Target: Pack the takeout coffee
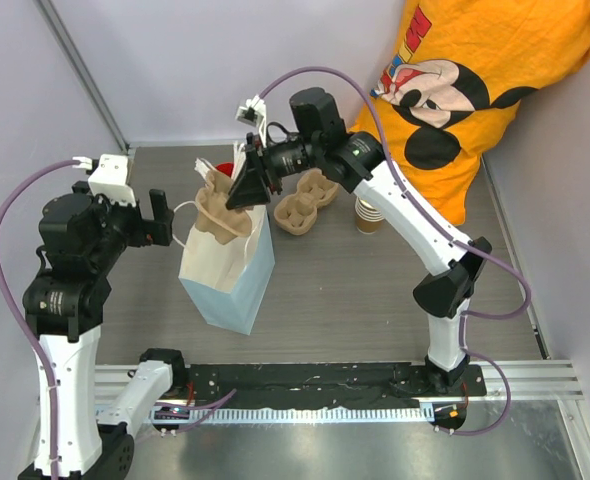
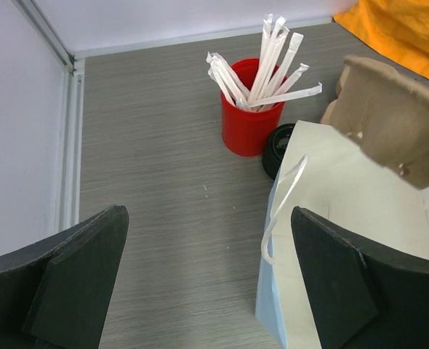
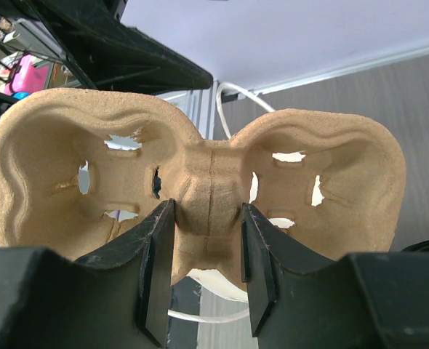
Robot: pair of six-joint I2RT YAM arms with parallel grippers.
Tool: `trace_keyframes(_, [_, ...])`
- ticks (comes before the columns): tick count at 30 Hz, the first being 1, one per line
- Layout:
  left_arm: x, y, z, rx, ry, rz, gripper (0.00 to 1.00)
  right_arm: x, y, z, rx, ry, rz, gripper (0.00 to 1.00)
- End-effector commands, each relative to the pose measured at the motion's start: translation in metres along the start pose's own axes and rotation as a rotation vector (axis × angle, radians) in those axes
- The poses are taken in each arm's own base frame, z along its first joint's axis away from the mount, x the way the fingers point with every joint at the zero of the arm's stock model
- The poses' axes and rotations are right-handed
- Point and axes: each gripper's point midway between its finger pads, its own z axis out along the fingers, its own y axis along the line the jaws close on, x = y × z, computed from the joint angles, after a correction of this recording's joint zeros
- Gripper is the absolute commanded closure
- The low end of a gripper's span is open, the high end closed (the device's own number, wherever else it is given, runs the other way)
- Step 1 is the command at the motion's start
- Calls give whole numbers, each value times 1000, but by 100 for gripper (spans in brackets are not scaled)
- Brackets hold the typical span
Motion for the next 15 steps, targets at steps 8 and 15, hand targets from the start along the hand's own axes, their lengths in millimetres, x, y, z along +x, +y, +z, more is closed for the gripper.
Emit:
trace_keyframes(8, [-9,-14,2,76,-39,-53,0,10,28,11,-47,26,15,97])
trace_keyframes(15, [-8,-32,0,178,-26,-56,3,18,25,12,-21,49,17,97])
